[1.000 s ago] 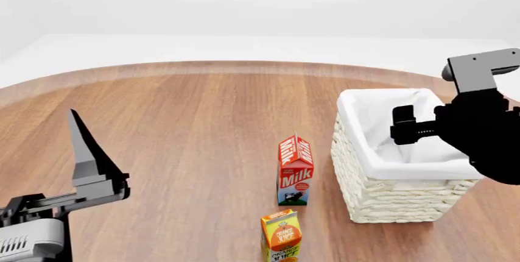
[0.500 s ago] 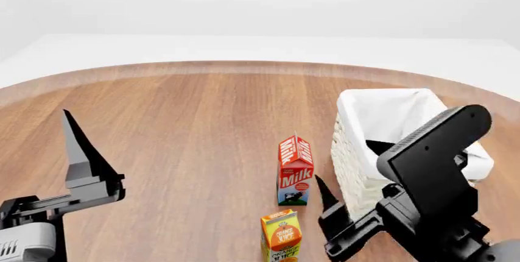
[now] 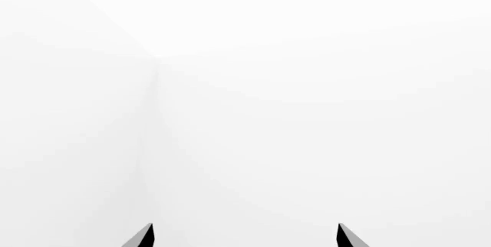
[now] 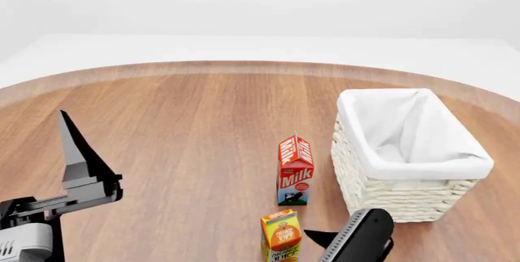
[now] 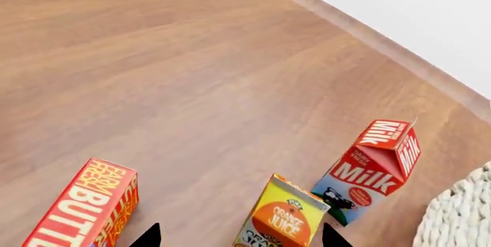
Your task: Pick up the cream cheese box and the butter, and put them in the basket.
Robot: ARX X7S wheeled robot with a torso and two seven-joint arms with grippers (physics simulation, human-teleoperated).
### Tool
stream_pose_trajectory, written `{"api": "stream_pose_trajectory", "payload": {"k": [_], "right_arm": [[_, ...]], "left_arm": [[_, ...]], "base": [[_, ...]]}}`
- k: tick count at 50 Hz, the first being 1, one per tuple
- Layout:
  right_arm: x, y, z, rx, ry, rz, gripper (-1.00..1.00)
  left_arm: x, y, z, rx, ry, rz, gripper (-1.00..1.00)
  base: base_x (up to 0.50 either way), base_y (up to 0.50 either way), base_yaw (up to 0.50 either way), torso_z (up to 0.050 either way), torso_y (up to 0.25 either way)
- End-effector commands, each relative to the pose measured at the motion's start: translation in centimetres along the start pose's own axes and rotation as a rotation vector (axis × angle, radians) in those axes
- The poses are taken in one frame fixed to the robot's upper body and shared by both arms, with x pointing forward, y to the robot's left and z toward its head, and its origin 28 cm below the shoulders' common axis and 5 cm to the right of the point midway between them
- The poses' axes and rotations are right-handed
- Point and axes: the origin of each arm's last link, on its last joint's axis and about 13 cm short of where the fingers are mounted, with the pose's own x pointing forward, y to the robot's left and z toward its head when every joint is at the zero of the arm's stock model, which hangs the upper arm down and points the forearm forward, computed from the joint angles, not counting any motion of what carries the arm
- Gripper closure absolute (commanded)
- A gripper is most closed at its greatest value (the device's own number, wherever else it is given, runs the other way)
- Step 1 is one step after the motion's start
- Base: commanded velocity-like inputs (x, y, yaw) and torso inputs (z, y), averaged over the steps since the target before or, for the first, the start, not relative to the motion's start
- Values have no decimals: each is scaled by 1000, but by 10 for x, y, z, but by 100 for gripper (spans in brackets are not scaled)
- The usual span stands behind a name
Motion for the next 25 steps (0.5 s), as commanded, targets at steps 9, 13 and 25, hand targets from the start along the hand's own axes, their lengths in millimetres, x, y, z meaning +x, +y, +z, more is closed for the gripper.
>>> {"api": "stream_pose_trajectory", "payload": {"k": [9, 13, 25], "right_arm": [[13, 31, -7, 86, -6, 103, -100], [14, 33, -7, 101, -13, 112, -100], [25, 38, -9, 154, -9, 111, -100]], "left_arm": [[2, 3, -1, 12, -22, 9, -100], [2, 3, -1, 12, -21, 8, -100], [1, 3, -2, 12, -19, 9, -100]], "base": [[0, 0, 0, 0, 0], [0, 0, 0, 0, 0], [0, 0, 0, 0, 0]]}}
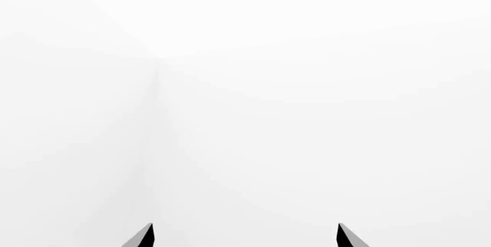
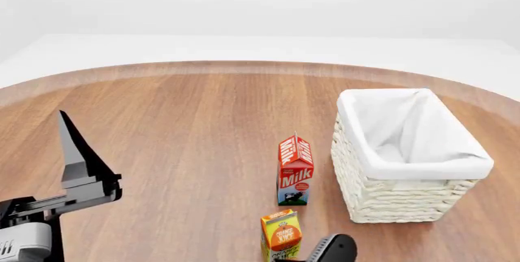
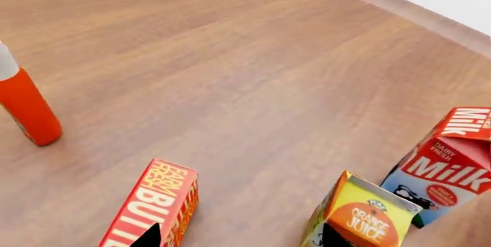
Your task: Pick up the cream cheese box and the butter, and put them in the basket.
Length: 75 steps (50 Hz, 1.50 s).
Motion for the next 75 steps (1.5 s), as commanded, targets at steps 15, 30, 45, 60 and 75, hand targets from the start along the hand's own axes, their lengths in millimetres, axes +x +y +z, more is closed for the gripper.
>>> {"api": "stream_pose_trajectory", "payload": {"k": [15, 30, 45, 60, 75], "right_arm": [[38, 12, -9, 143, 12, -26, -100], [48, 32, -19, 207, 33, -18, -100], [53, 48, -18, 193, 23, -2, -100], [55, 55, -15, 175, 27, 16, -100], [59, 66, -11, 224, 26, 54, -100]], "left_arm": [[0, 3, -2, 13, -16, 9, -100], [-1, 3, -2, 10, -16, 10, -100], [-1, 4, -3, 8, -16, 15, -100], [0, 6, -2, 2, -17, 25, -100], [0, 9, -2, 2, -14, 37, -100]], "base": [[0, 0, 0, 0, 0], [0, 0, 0, 0, 0], [0, 0, 0, 0, 0], [0, 0, 0, 0, 0], [0, 0, 0, 0, 0]]}}
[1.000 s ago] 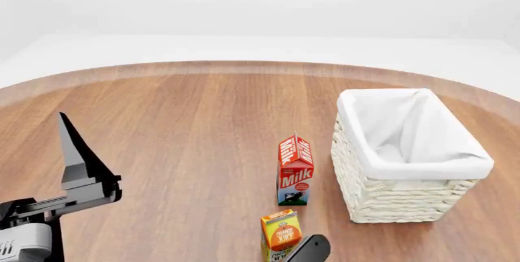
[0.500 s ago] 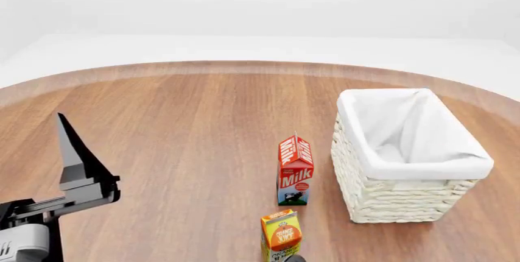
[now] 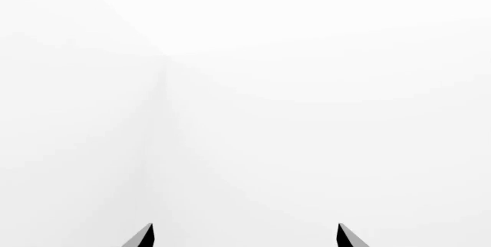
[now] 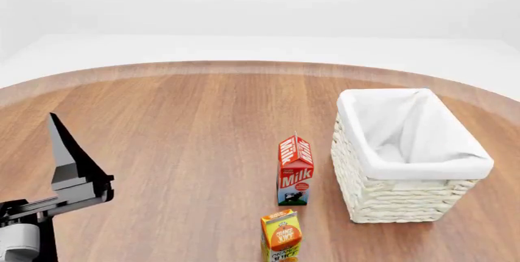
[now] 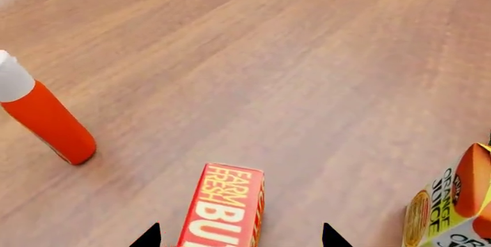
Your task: Pick up the cream cheese box and the butter, and put them in the basket.
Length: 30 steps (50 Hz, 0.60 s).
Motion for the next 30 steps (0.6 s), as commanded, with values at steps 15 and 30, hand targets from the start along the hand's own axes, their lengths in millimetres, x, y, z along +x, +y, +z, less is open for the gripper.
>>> {"api": "stream_pose_trajectory", "payload": {"k": [15, 30], "right_arm": [[5, 20, 4, 112, -13, 61, -100], [16, 14, 2, 125, 18, -120, -100]], "left_arm": [[1, 4, -2, 10, -19, 15, -100], [0, 4, -4, 9, -14, 16, -100]], "base": [[0, 0, 0, 0, 0], [0, 0, 0, 0, 0]]}}
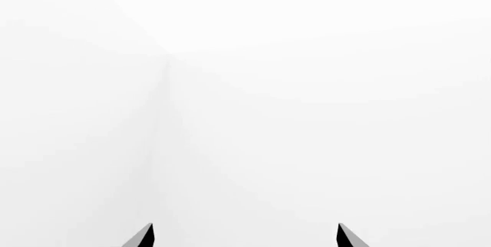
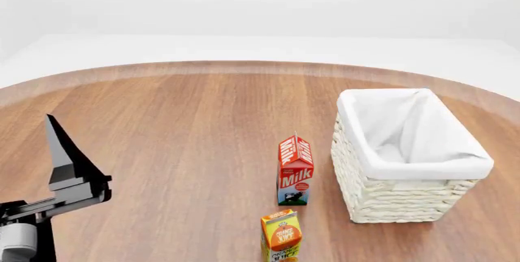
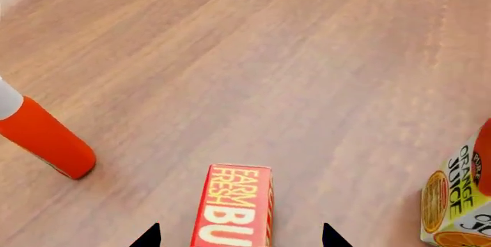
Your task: Pick up the cream cheese box and the butter, and put them in the basket.
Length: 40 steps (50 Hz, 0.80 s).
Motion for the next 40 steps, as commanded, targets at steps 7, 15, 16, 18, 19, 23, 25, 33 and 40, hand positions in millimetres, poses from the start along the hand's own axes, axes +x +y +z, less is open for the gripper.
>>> {"api": "stream_pose_trajectory", "payload": {"k": [7, 15, 16, 18, 19, 23, 25, 33, 40], "right_arm": [[9, -3, 2, 28, 16, -143, -100], [7, 1, 1, 7, 26, -118, -100], [6, 2, 1, 0, 27, -110, -100], [6, 2, 1, 1, 28, -107, -100], [6, 3, 1, -4, 31, -99, -100], [7, 3, 0, -7, 34, -80, -100], [8, 3, 0, -6, 32, -73, -100], [10, 3, -1, 0, 36, -61, -100], [12, 5, 0, 37, 57, -49, -100]], "left_arm": [[1, 2, -1, 11, -18, 6, -100], [1, 3, -1, 10, -16, 10, -100], [1, 4, -1, 10, -15, 12, -100], [1, 4, -1, 10, -15, 12, -100], [1, 4, -1, 10, -15, 13, -100], [1, 4, -1, 10, -15, 14, -100], [2, 4, -1, 10, -15, 14, -100], [2, 4, -1, 10, -14, 14, -100], [2, 4, -2, 11, -10, 14, -100]], "base": [[0, 0, 0, 0, 0], [0, 0, 0, 0, 0], [0, 0, 0, 0, 0], [0, 0, 0, 0, 0], [0, 0, 0, 0, 0], [0, 0, 0, 0, 0], [0, 0, 0, 0, 0], [0, 0, 0, 0, 0], [0, 0, 0, 0, 0]]}}
